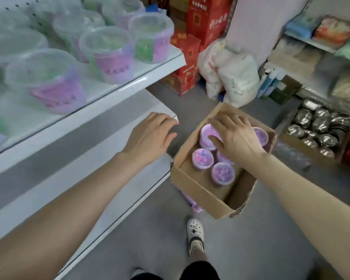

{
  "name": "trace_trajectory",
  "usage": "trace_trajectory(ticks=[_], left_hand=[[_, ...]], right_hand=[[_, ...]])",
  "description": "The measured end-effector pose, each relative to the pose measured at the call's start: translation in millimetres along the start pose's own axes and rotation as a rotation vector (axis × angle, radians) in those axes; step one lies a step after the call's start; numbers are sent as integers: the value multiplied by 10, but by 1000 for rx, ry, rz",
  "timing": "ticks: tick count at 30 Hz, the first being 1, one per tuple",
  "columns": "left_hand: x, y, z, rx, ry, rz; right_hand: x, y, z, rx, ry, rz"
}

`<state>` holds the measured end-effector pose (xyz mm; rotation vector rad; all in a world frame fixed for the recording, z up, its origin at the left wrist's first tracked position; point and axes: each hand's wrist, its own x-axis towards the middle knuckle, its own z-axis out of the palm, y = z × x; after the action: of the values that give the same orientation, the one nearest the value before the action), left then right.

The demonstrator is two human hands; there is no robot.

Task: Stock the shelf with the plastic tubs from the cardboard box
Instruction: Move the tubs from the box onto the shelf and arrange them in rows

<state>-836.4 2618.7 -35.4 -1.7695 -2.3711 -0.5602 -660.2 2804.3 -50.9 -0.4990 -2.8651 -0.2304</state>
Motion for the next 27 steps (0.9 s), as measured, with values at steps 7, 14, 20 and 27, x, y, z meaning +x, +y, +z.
trace_trajectory(ticks=[7,14,20,27], left_hand=[[501,154,1446,-81,-317,-42],[1023,190,2501,-104,-415,-68],[1566,83,3343,-77,-501,-30],[2066,55,3864,37,-530,66]], right_hand=[[-422,846,1273,98,-299,187],[-385,1534,2189,153,-432,432],[-184,1930,2794,169,-451,514],[-218,2096,3180,193,-487,490]])
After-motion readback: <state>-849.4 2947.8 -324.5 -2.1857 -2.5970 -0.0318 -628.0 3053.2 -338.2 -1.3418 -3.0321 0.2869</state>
